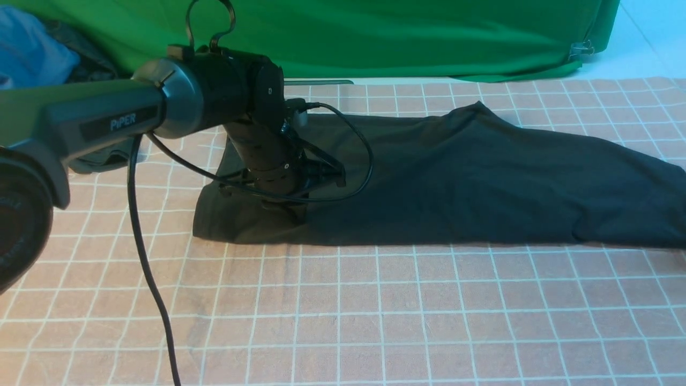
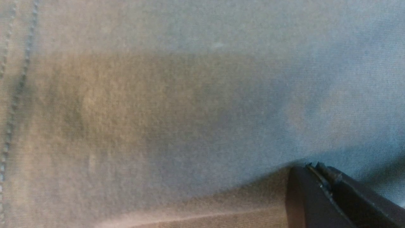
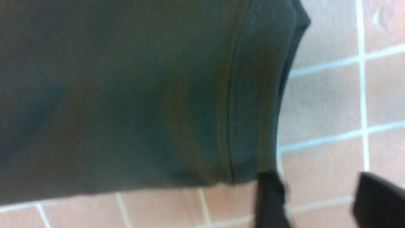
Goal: Fold a long-sleeved shirt over a pink coffee tablecloth.
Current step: 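Fold the black garment in half by bringing its near edge over to the far edge, then pull the folded dark garment lengthwise by its ends to straighten it flat on the table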
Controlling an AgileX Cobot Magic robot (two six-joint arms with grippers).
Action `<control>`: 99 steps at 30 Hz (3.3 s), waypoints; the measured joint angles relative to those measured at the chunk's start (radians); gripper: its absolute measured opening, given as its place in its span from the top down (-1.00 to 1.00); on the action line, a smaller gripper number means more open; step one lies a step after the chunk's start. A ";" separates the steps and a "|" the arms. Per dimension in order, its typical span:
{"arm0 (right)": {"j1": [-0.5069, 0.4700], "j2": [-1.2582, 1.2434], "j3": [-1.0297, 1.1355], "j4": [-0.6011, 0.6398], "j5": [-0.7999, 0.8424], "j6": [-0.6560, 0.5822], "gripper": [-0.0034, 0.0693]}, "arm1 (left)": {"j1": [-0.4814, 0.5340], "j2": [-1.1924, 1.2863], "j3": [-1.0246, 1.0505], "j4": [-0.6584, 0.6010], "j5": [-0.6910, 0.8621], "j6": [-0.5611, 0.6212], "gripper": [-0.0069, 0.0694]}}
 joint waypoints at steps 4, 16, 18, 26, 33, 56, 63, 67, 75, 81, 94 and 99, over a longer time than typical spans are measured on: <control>0.000 0.034 0.003 0.044 -0.059 -0.003 -0.53 | 0.000 0.003 0.000 0.003 0.000 0.001 0.78; -0.001 0.090 -0.030 0.093 -0.058 -0.070 0.67 | 0.000 0.004 0.000 0.007 0.002 0.001 0.78; -0.003 0.090 -0.047 0.087 -0.045 -0.073 0.67 | 0.000 0.004 0.000 0.007 0.004 0.001 0.78; -0.034 0.090 -0.115 0.000 0.044 -0.075 0.65 | 0.000 0.004 0.000 0.007 0.014 0.001 0.78; -0.036 0.090 -0.139 -0.101 0.039 -0.027 0.03 | 0.000 -0.003 0.000 0.035 0.016 -0.013 0.78; 0.428 0.291 -0.378 0.551 -0.316 -0.444 0.81 | 0.073 0.009 -0.082 -0.020 -0.003 -0.048 0.78; 0.506 0.401 -0.378 0.558 -0.573 -0.463 0.79 | 0.073 0.015 -0.082 -0.015 0.003 -0.048 0.78; 0.501 0.415 -0.378 0.559 -0.723 -0.463 0.77 | 0.073 0.015 -0.082 0.015 -0.002 -0.051 0.78; 0.420 0.359 -0.456 0.523 -0.512 -0.459 0.72 | 0.096 0.015 -0.158 0.136 0.047 -0.162 0.78; 0.342 0.116 -0.506 0.472 -0.113 -0.452 0.72 | 0.235 0.022 -0.332 -0.037 0.051 -0.157 0.78; 0.315 -0.024 -0.506 0.448 0.124 -0.447 0.71 | 0.299 0.236 -0.467 -0.170 -0.118 0.056 0.18; 0.315 -0.024 -0.506 0.448 0.130 -0.462 0.71 | 0.299 0.272 -0.467 -0.168 -0.178 0.069 -0.23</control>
